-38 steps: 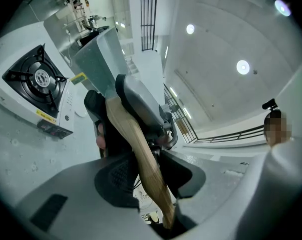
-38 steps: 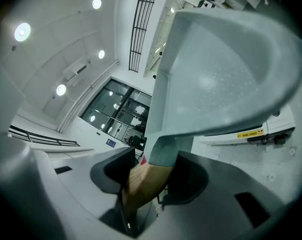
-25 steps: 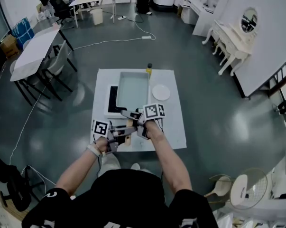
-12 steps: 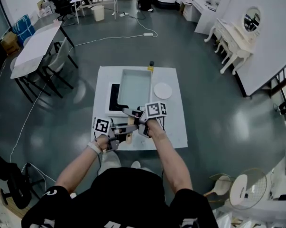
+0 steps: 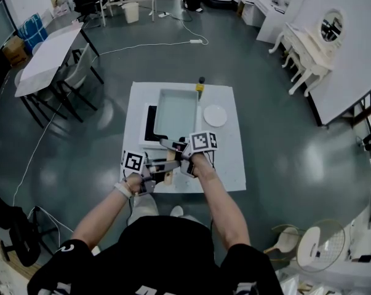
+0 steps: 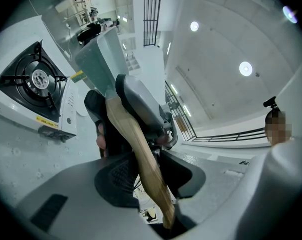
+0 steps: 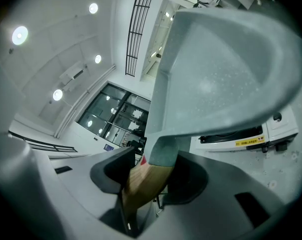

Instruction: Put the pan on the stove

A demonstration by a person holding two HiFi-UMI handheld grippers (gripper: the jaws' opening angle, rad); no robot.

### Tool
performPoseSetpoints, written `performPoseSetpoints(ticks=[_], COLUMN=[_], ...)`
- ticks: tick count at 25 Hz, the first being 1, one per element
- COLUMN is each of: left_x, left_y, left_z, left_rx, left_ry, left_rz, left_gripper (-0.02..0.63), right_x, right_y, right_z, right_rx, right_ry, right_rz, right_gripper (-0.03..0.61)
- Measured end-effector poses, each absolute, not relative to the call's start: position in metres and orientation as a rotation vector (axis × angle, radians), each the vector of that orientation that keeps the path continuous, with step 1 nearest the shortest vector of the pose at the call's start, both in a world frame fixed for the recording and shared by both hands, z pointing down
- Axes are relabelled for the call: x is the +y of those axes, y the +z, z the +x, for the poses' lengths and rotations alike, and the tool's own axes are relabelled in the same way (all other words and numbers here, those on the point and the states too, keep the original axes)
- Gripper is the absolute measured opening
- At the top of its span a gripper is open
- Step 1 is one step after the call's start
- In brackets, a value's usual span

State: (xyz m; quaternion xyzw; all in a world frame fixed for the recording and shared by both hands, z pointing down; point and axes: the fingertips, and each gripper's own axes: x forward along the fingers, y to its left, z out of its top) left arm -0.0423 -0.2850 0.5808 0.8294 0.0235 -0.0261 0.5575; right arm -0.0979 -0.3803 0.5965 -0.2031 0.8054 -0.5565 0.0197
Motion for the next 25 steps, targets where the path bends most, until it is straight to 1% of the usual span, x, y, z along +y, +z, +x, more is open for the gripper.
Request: performPoseSetpoints(ticks=[25], left_x=[-0.316], left_y=[0.621], left_z=[-0.071], left_rx=[-0.009], left_ry=[-0.017], left_rz=[1.892], left_gripper=[0.12], right_x=[-0.408], right_y=[0.639], right_z=[-0.126], right_rx=[2.447], right_ry=[-1.819], right_rz=[-0.6], right_gripper=[0.166])
